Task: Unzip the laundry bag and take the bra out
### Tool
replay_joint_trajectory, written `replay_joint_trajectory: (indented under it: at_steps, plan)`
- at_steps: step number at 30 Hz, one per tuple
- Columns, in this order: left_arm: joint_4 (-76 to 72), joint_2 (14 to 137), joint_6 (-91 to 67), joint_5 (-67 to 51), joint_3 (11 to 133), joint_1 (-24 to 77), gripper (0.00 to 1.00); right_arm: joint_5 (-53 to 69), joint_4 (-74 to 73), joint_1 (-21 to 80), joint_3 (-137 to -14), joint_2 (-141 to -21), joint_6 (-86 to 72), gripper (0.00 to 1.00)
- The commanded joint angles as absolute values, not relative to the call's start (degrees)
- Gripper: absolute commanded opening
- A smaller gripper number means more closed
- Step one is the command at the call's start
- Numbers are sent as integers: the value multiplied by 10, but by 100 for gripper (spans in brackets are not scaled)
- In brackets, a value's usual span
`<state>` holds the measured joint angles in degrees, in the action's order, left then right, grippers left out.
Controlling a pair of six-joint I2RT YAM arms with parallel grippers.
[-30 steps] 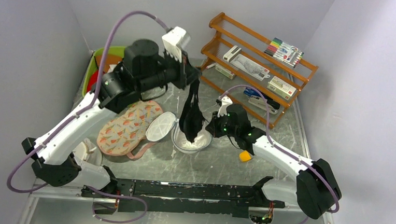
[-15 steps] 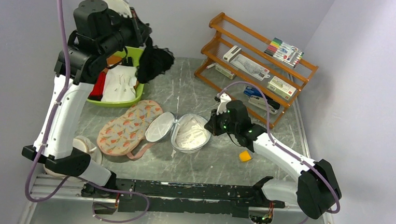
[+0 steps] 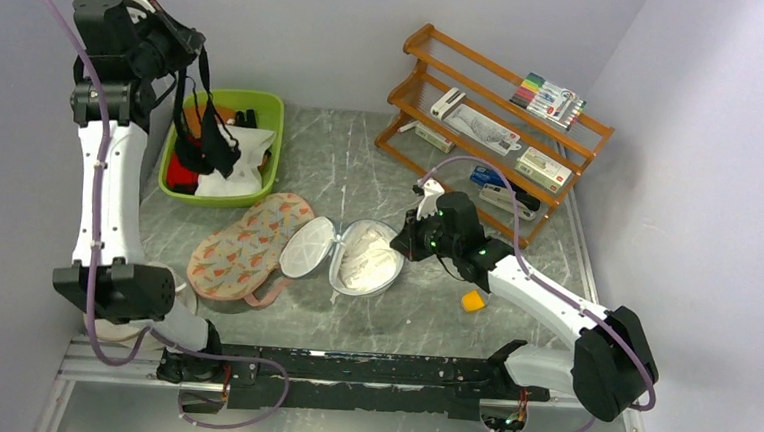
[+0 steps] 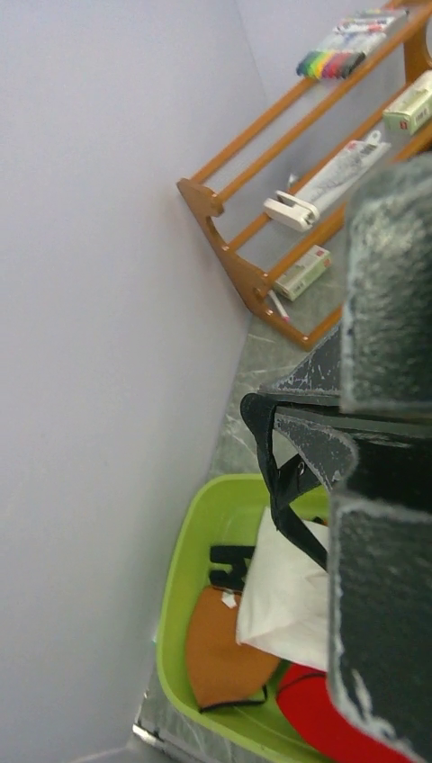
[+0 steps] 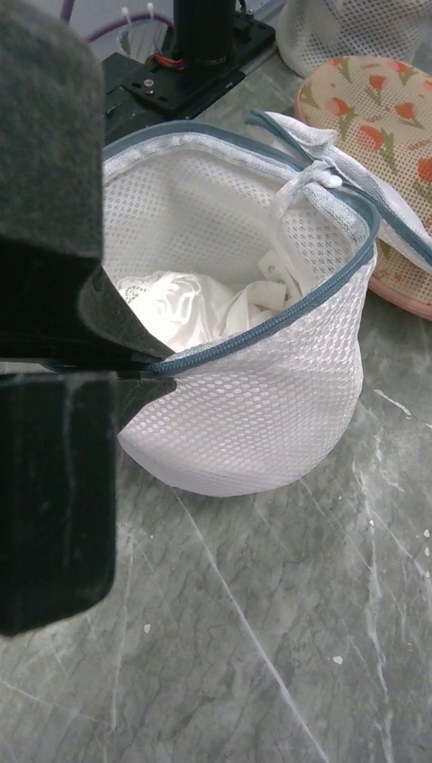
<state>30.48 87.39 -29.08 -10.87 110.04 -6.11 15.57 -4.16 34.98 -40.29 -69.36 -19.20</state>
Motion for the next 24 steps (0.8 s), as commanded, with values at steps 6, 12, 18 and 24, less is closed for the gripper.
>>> replay_joint_trajectory:
  at_steps: [6, 12, 18, 24]
  plan:
    - [130, 962, -392, -299, 1103, -128, 7, 150, -26, 348, -392, -665, -202, 0]
    - [101, 990, -401, -338, 1070, -146, 7, 140, -33, 348, -394, -665, -201, 0]
    - [74, 980, -374, -324, 921, -194, 7, 137, -30, 348, -402, -672, -205, 0]
    - [77, 1006, -334, -333, 811, -225, 7, 142, -37, 348, -414, -681, -209, 0]
